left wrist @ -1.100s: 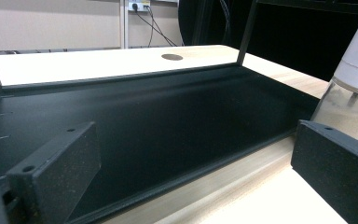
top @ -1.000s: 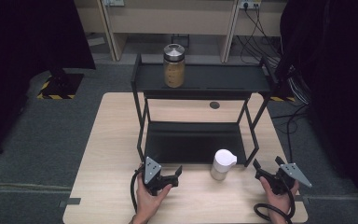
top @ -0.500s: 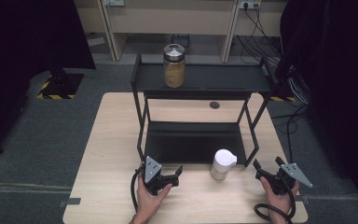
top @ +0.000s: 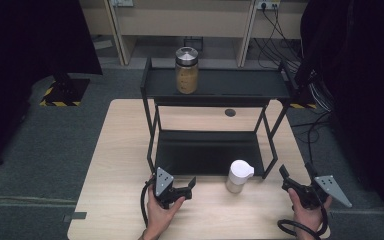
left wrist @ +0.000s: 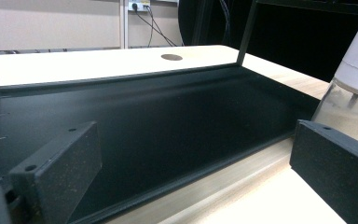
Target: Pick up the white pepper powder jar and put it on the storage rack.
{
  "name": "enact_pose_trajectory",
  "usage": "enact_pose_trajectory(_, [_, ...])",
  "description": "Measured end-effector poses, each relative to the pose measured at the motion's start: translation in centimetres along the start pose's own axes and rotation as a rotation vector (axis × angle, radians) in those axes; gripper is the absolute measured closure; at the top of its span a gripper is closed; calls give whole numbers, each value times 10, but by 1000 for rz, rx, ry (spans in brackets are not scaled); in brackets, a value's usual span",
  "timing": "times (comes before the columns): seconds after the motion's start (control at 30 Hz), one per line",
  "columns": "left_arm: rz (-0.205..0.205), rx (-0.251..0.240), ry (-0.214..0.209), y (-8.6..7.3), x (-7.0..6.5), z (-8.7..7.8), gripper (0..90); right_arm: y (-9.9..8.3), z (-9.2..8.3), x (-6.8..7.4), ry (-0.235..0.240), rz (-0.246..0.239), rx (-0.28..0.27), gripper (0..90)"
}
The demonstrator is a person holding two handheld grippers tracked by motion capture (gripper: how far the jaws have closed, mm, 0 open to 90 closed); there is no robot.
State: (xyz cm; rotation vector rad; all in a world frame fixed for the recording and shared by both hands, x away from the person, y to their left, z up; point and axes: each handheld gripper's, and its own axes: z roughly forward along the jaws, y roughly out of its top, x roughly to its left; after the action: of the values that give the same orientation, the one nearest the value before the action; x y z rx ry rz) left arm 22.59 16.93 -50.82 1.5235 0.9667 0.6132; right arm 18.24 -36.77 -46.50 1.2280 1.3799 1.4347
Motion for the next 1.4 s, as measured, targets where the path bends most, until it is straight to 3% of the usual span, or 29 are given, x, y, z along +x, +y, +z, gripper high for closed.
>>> enact_pose_trajectory(0.23, [-4, 2, -2, 0, 1, 0, 13, 9, -6, 13, 36, -22, -68, 33])
enact_pose_trajectory(0.47, [0, 1, -1, 0, 0, 0, 13, 12, -7, 26, 110, -48, -88, 31])
enact_pose_trajectory(0.87, [6, 2, -2, 0, 0, 0, 13, 6, 10, 31, 290, -84, -31, 29])
enact_pose_trajectory(1.2, [9, 4, -3, 1, 0, 1, 13, 1, 21, 40, 346, -116, 15, 30])
enact_pose_trajectory(1.4, [12, 4, -2, 1, 0, 1, 13, -3, 28, 44, 356, -142, 44, 29])
